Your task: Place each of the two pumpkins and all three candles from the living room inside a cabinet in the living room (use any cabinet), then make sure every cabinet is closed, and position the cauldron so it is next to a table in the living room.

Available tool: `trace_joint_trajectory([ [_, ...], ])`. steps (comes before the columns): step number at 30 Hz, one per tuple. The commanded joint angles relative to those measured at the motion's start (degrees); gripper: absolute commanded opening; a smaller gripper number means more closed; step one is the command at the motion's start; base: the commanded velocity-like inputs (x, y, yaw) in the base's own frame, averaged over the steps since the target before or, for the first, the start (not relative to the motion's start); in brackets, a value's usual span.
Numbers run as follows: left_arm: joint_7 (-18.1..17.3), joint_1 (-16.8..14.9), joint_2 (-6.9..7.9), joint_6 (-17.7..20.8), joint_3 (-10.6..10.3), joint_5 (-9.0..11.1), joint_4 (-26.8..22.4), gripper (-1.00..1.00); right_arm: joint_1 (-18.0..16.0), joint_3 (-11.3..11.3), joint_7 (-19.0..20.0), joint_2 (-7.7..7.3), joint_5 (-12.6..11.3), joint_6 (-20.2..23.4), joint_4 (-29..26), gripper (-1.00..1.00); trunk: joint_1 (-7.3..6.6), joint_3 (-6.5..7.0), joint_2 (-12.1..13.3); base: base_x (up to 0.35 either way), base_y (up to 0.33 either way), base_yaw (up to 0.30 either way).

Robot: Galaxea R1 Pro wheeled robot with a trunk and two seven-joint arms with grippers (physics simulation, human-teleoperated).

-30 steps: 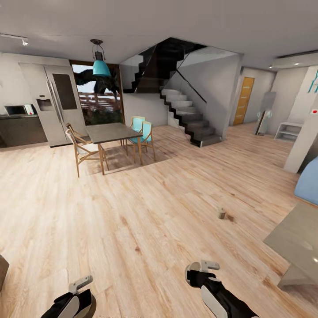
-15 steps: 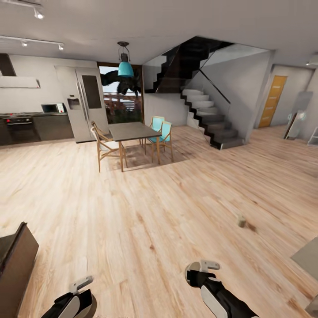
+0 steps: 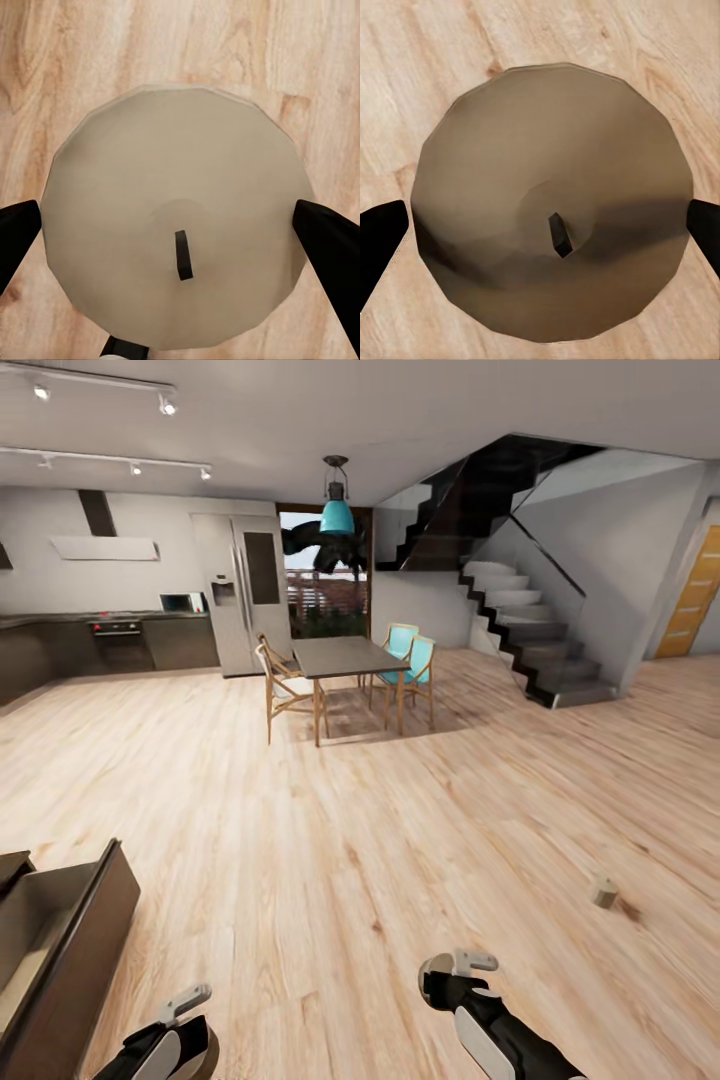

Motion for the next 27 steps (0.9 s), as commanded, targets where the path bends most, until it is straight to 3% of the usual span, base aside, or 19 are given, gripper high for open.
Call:
trace_joint_trajectory([
  [1,0.5,-0.1,0.08,0.1,-0.4,0.4,-0.1,-1.0,-0.1,0.4,-0.5,-0.1,-0.3,0.2,-0.2,-1.0,0.01,-0.06,0.0,0.059,0.0,0.29],
  [19,0.5,-0.1,0.08,0.1,-0.4,0.4,-0.2,-1.0,-0.1,0.4,-0.5,-0.1,-0.3,0.2,-0.2,-1.0,0.01,-0.06,0.0,0.007,0.0,0.29],
  [27,0.5,-0.1,0.0,0.1,-0.4,0.4,-0.1,-1.0,-0.1,0.3,-0.4,-0.18,-0.2,0.1,-0.2,-1.0,0.01,-0.06,0.0,0.213,-0.121,0.179],
])
